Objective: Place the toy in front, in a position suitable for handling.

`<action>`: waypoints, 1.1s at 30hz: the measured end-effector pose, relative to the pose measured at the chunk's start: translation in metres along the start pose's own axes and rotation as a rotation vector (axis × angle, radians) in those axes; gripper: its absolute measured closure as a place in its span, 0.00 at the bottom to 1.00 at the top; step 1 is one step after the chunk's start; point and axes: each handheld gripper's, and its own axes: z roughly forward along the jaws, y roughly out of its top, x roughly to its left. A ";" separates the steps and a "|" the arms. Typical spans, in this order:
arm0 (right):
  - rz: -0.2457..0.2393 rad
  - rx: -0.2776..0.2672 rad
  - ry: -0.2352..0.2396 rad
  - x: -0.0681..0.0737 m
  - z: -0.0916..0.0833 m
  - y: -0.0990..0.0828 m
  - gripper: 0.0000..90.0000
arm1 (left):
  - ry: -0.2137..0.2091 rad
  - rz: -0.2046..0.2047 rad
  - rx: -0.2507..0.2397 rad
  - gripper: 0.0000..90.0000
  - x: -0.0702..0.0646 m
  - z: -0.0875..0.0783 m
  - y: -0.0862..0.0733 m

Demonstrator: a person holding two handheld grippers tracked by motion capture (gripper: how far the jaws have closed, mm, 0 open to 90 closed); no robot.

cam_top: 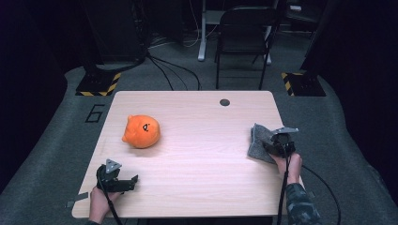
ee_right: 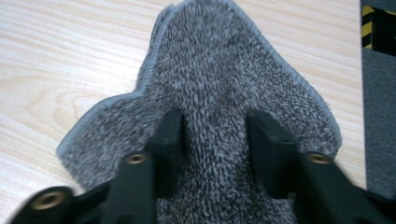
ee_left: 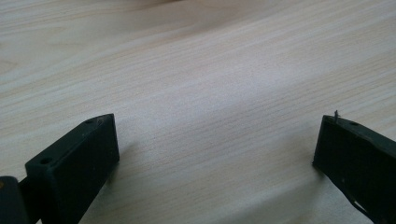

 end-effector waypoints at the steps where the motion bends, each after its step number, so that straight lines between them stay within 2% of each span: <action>1: 0.009 -0.001 -0.005 0.000 -0.001 0.000 0.54 | -0.001 0.001 0.004 0.00 0.000 0.000 0.000; 4: 0.026 -0.028 0.000 -0.001 -0.008 0.001 0.41 | 0.002 0.000 -0.003 0.00 0.000 0.000 0.000; 7: 0.012 -0.051 0.013 -0.001 -0.014 0.003 0.32 | -0.002 0.002 0.004 0.00 0.000 0.000 0.000; 13: -0.009 -0.042 0.040 0.007 -0.027 0.004 0.18 | 0.002 0.000 -0.003 0.00 0.000 0.000 0.000; 20: -0.021 -0.050 0.081 0.014 -0.047 -0.002 0.10 | -0.004 0.004 0.002 0.00 0.001 0.000 0.000; 26: -0.037 -0.038 0.106 0.020 -0.064 -0.017 0.03 | 0.000 0.003 -0.010 0.00 0.003 0.000 -0.001; 33: -0.053 -0.027 0.124 0.026 -0.080 -0.037 0.01 | -0.008 0.014 0.002 0.00 0.006 -0.001 0.002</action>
